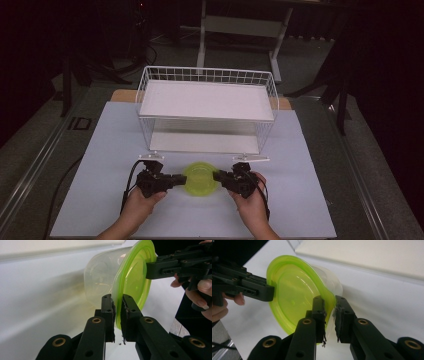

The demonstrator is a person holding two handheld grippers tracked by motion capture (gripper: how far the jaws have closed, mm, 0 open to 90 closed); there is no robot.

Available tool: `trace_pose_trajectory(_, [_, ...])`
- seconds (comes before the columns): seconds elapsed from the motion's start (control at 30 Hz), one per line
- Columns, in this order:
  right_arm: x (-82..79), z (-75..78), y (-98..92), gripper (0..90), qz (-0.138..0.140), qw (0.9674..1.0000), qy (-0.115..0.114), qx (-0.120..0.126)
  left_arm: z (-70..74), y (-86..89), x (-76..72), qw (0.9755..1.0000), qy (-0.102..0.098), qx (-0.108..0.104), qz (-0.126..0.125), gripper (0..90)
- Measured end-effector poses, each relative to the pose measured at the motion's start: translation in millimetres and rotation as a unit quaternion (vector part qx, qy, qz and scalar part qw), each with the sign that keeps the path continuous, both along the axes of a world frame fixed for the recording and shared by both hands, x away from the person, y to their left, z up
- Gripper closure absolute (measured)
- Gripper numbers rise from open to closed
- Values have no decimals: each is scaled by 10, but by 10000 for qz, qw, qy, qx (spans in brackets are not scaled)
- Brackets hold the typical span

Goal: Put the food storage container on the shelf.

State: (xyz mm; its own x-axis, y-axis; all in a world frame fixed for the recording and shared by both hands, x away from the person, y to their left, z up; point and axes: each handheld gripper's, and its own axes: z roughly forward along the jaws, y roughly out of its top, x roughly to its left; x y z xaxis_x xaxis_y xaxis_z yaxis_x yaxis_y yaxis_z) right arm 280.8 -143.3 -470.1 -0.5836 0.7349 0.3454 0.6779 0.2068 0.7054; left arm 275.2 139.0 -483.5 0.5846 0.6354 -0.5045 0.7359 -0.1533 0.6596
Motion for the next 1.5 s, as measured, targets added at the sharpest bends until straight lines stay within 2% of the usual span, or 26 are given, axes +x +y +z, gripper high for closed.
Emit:
trace_pose_trajectory(0.1, [38, 105, 2, 798, -63, 9998, -182, 37, 50, 8, 64, 10000, -27, -77, 13, 828])
trace_pose_trajectory(0.17, [38, 105, 2, 798, -63, 9998, -182, 37, 68, 8, 85, 10000, -47, -82, 27, 827])
trace_pose_trajectory(0.2, [79, 159, 7, 798, -111, 9995, -275, 52, 102, 6, 123, 9999, -55, -85, 62, 827])
trace_pose_trajectory(0.37, [133, 209, 8, 798, -169, 9992, -346, 80, 175, 3, 202, 9998, -148, -108, 78, 827])
trace_pose_trajectory(0.4, [152, 225, 8, 798, -177, 9991, -369, 85, 197, 2, 242, 9996, -214, -171, 109, 827])
trace_pose_trajectory(0.6, [280, 285, 31, 797, -299, 9976, -615, -43, 189, -38, 330, 9987, -406, -144, 283, 825])
trace_pose_trajectory(0.67, [314, 287, 27, 796, -334, 9973, -646, -60, 175, -38, 367, 9985, -416, -252, 269, 825])
trace_pose_trajectory(0.73, [348, 288, 21, 796, -330, 9970, -699, -102, 161, -56, 394, 9982, -439, -266, 312, 825])
trace_pose_trajectory(0.93, [459, 243, 27, 794, -485, 9965, -669, -156, 99, -93, 514, 9977, -472, -223, 434, 823])
trace_pose_trajectory(1.17, [640, 164, 21, 787, -632, 9967, -490, -98, -33, -94, 674, 9972, -293, -466, 506, 823])
trace_pose_trajectory(1.27, [673, 131, 31, 787, -678, 9965, -471, -112, -73, -97, 703, 9970, -294, -465, 542, 823])
trace_pose_trajectory(1.5, [760, 46, 52, 787, -767, 9958, -466, -156, -132, -118, 788, 9967, -388, -297, 648, 819])
